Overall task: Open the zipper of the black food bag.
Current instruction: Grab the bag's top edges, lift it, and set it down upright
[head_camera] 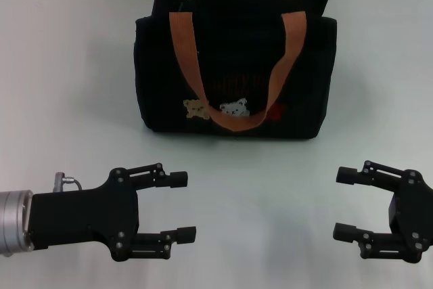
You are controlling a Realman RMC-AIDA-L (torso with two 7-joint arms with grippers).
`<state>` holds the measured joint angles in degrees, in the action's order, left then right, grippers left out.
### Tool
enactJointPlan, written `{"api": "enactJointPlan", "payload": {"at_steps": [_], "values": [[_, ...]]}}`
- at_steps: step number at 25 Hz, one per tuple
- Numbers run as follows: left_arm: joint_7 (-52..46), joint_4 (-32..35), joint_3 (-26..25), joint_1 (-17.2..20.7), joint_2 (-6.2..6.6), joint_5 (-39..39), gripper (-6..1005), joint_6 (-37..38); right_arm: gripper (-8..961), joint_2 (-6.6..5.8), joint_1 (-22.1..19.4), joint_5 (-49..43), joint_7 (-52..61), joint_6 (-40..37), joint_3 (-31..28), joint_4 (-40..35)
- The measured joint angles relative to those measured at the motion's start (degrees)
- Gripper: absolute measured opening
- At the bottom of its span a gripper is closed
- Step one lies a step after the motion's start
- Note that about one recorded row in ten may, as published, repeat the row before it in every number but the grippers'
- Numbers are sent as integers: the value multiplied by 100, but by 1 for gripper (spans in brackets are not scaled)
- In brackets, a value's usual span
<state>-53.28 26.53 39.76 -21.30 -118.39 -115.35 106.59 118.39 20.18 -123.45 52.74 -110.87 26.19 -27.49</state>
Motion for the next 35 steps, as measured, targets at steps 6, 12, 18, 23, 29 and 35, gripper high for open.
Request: {"api": "enactJointPlan", "payload": {"at_steps": [6,12,18,23,29,35], "values": [[8,-8,-2,-2,-11,67,799,6,830,41,3,-4,-10,10,0,-16],[80,-7,-133,95,-11,409,795,-80,829,57,6,-4,-19,90,0,-18],[449,-369,-1562,265,-21,945,790,-839,829,62,17,-4,-27,146,-1,3],[779,-856,-1951,65,-16,1159,786,-1648,830,71,23,-3,-27,147,6,10],[1054,-1220,-1926,-357,-25,1134,781,-1935,830,70,30,-4,-28,147,9,18],[1618,-1761,-2090,-714,-49,1192,776,-2336,829,78,49,-4,-28,150,9,19]]}}
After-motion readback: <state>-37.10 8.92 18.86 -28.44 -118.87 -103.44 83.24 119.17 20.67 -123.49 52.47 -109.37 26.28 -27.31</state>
